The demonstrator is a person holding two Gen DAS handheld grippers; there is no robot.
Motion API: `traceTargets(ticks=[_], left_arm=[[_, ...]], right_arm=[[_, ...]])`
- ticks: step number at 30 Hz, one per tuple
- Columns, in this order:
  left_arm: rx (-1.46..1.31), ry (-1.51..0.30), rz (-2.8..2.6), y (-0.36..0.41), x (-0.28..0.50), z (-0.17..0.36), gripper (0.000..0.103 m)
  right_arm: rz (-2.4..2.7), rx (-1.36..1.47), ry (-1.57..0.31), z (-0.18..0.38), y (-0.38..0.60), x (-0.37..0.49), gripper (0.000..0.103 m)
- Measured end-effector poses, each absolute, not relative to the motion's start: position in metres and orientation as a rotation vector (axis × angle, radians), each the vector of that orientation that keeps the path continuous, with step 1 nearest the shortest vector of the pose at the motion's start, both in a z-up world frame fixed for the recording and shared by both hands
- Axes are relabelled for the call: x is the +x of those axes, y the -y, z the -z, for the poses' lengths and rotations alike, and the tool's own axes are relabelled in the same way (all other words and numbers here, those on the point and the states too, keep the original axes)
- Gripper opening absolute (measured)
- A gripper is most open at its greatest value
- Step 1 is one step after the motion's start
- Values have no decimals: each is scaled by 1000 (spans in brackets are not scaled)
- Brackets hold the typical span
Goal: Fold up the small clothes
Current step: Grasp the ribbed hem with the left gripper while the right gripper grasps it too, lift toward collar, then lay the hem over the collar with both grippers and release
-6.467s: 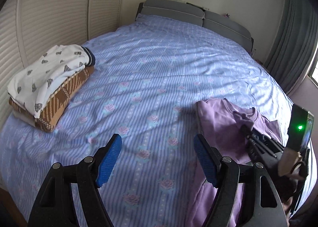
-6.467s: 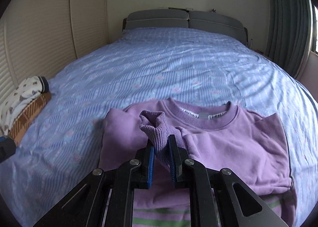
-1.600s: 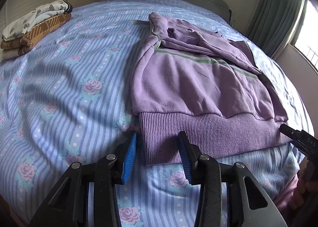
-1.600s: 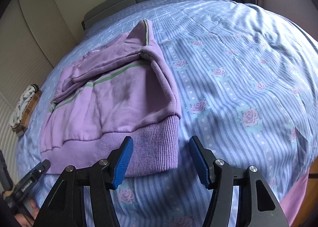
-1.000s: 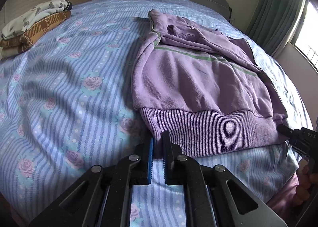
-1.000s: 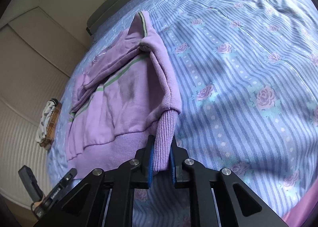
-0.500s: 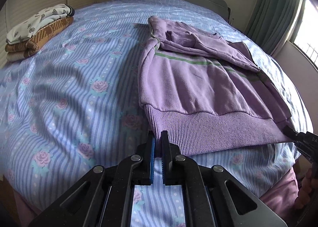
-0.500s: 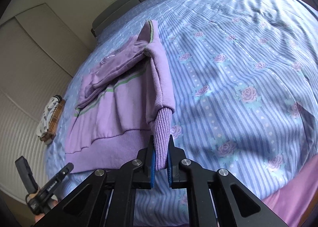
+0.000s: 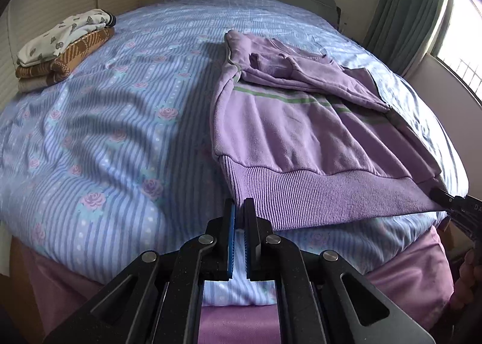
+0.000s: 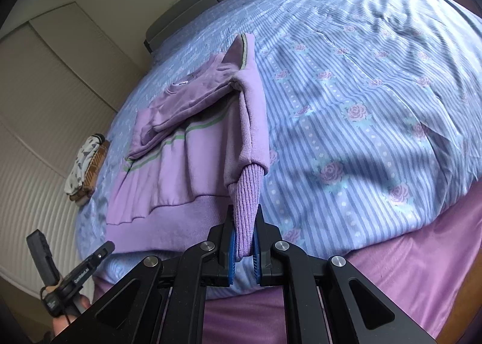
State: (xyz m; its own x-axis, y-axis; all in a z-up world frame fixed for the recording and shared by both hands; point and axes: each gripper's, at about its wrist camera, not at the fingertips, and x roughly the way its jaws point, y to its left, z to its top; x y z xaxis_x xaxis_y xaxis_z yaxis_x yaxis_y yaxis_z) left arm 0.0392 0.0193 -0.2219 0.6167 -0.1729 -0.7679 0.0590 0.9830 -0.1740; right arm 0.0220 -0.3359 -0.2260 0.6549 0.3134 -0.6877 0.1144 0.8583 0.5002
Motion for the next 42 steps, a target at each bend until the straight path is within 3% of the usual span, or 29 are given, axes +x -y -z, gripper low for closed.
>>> traceTargets(ticks=[11,23,31,42], left_arm=[[-213,-747,138,-28,64,159,7],[-259,-593,145,-24,176,89,7],[-258,-618,127,-18,275,105,7],[-245,-723,87,-12,371,171,7]], right_arm=[[-161,559,-659,168,333,38,9],[-158,604,-519,115,351,128,9],[-138,636,-516,121,361,225,9],[-70,665,-653,185,366,326,9]])
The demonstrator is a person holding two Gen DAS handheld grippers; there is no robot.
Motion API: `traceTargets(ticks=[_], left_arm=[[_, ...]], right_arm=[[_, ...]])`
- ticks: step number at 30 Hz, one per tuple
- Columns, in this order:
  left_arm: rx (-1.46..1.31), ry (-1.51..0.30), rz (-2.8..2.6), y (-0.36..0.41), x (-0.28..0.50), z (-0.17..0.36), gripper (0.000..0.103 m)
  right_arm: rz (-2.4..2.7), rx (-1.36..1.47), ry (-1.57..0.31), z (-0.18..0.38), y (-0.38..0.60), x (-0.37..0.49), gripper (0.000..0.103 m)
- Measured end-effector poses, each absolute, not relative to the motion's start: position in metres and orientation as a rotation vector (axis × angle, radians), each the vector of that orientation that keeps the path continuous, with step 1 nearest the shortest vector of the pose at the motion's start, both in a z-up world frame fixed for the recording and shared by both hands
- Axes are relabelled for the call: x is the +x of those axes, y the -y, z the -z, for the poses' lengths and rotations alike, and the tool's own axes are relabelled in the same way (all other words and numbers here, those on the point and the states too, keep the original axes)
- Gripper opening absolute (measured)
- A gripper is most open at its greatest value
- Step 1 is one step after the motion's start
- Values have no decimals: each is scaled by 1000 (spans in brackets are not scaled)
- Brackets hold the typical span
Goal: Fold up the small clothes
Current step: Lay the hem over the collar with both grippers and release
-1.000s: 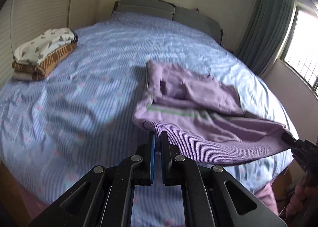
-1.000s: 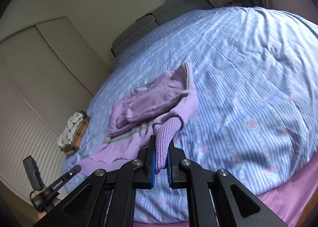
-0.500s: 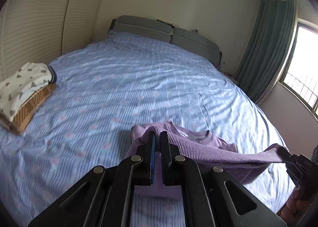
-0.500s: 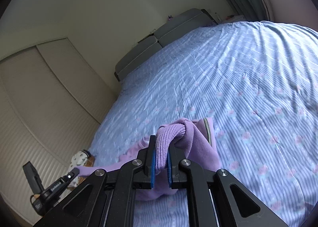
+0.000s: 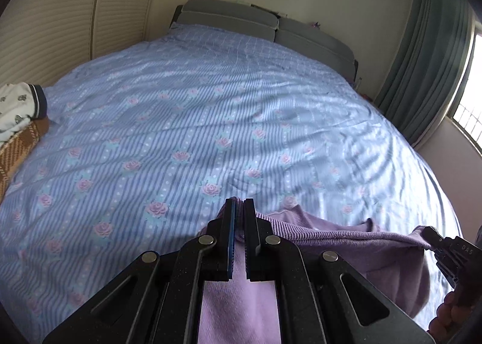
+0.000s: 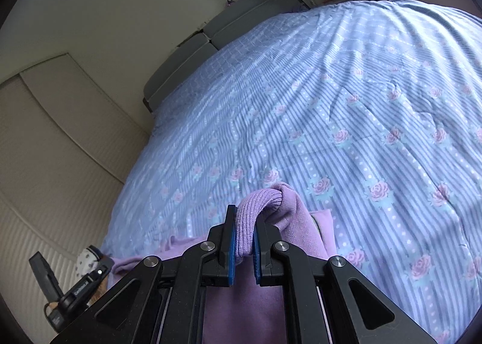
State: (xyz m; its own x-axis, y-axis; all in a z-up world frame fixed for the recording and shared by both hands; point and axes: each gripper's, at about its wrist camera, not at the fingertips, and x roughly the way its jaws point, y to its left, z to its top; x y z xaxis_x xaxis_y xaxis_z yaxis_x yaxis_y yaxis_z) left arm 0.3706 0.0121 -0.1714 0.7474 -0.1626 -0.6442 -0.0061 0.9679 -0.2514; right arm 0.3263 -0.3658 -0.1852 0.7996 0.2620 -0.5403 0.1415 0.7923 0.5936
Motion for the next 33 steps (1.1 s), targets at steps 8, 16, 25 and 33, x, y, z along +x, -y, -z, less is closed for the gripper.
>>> traceTargets(ticks=[8,16,25,33], left_arm=[[-240,-789,106,-11,387,200,9],[-188,-745,109,-19,369,172,38],[-129,-879,232,-12,385,189,46],[-81,-937,239,-2,405,212,55]], right_arm=[[-18,610,-742,216,357,350,10],[-5,478,-710,189,343,341,49],[59,246,-681,170,334,335,59],[27,144,-790,197,333,365,59]])
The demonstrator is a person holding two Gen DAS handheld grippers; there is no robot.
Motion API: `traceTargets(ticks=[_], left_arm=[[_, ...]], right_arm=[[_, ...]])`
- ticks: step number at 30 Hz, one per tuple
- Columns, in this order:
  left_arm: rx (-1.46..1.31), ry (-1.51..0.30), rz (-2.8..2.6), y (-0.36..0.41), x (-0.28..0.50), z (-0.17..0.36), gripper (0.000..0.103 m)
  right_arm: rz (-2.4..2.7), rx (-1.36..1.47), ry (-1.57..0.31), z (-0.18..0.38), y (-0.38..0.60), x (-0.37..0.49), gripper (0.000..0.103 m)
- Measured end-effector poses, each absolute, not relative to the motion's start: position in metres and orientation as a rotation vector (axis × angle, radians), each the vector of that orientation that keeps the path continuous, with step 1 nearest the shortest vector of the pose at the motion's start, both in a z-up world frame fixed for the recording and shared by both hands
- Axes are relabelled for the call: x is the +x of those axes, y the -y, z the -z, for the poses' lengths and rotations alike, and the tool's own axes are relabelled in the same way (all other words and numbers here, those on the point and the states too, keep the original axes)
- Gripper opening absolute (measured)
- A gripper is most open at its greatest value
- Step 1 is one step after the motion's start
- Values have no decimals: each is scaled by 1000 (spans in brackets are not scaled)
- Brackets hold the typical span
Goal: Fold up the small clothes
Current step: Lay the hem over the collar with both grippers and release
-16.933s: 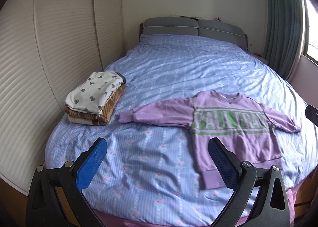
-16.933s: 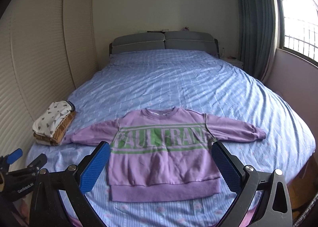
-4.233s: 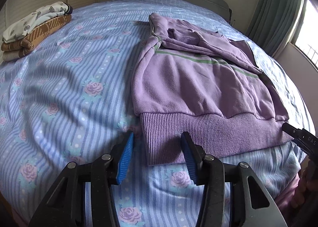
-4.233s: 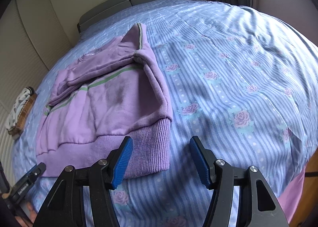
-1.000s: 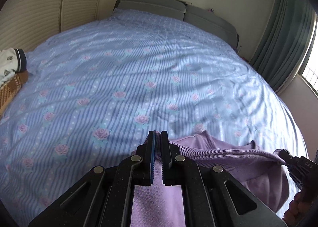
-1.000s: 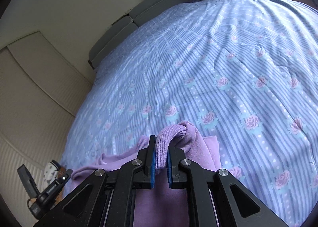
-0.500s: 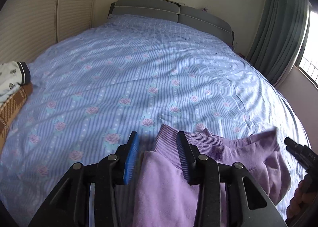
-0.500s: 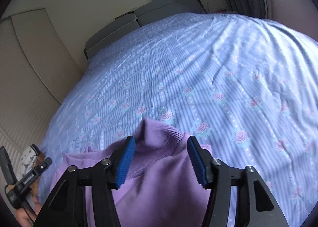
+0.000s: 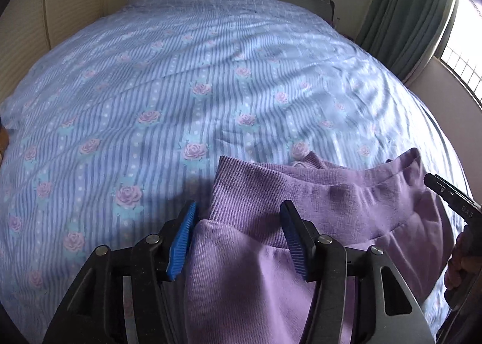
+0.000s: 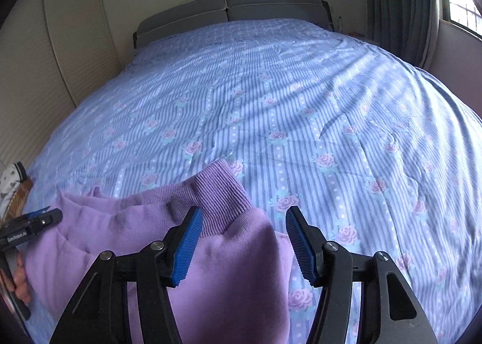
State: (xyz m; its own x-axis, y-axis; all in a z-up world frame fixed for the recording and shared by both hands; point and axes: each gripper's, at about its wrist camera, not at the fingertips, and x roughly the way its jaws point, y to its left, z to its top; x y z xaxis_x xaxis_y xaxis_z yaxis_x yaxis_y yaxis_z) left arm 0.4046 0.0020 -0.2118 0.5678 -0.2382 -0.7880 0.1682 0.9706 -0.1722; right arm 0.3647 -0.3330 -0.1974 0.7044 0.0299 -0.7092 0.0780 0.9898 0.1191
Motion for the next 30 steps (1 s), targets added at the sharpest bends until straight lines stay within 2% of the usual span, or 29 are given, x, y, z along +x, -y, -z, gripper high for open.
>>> traceTargets(ticks=[2,3,5,6,11,18,26,28,30], left_arm=[[-87,-940,243,-2,408,214,55],[-89,-943,247,-2,409,215,52],[-73,-946,248,0,410,216,32],[-59,-942,244,1,410,216,26],[-48,-909,224,3,406,211,20],[-28,-858,164,3,406,203,18],[-10,-863,150,6,408,211,19],[-7,-857,143,7,403,206,22],[-3,-848,138,8,395,197,25]], right_arm=[[16,134,-811,204,332,370,58],[6,127,-816,207,331,372,52],[1,96,-834,212,327,374,33],[8,76,-841,215,325,375,27],[41,77,-777,209,322,363,20],[102,96,-688,188,322,354,19],[142,96,-790,217,322,365,20],[148,93,-785,212,320,363,29],[163,105,-772,204,320,358,46]])
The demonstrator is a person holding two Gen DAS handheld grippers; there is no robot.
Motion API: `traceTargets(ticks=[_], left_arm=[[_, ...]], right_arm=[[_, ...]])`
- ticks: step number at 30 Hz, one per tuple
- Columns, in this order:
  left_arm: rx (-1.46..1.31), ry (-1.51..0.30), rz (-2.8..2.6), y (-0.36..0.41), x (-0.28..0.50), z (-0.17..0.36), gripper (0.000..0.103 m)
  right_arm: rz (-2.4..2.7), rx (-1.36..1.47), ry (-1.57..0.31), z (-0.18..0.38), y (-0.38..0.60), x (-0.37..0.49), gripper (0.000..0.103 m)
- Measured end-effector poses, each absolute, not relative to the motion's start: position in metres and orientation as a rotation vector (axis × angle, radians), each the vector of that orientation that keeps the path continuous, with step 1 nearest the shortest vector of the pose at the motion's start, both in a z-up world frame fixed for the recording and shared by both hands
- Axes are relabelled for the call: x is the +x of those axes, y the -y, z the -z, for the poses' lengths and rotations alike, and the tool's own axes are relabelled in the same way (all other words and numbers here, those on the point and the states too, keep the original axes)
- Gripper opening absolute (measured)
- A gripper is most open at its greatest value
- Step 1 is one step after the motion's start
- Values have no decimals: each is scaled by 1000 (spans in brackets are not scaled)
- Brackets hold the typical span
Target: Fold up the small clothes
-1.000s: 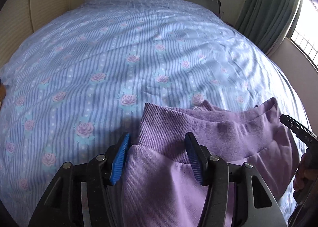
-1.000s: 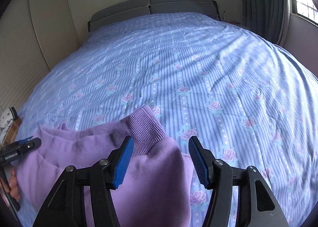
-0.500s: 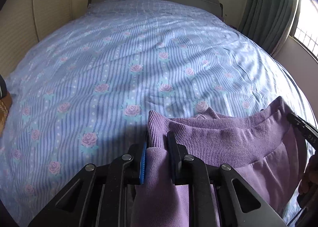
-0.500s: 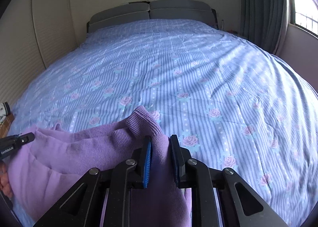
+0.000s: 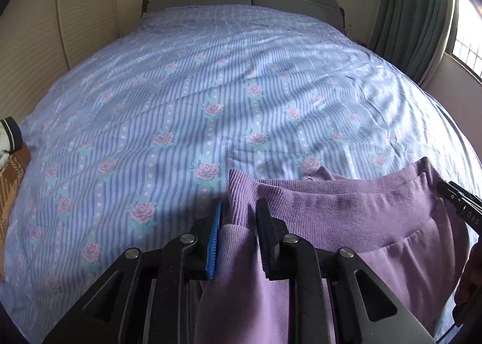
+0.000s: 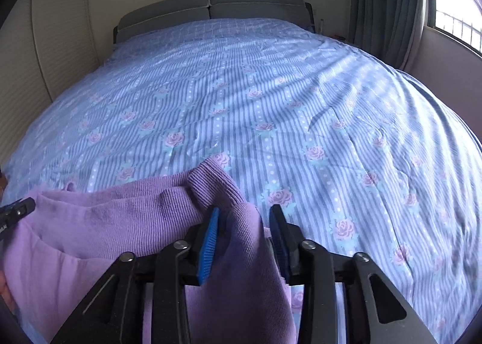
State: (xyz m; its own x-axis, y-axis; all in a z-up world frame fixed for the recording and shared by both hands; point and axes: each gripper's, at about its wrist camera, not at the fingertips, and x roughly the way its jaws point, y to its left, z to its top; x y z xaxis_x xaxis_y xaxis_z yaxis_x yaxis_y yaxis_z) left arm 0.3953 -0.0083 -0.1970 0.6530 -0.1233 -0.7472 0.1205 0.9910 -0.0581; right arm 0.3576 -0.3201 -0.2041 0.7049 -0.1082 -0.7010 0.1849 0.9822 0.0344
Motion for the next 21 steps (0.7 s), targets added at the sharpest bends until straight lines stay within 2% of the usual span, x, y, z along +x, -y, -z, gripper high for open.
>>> traceTargets(ticks=[7,11,21], left_arm=[[-29,-765,173,15,341,164,42],[-27,-750,238,31,314,167,46],[-61,-851,217,27,317,221,47]], right_arm=[[113,136,-681,174,303,308,49],[27,131,-655,171,280,277,57],[-6,94,-800,220,265,285,58]])
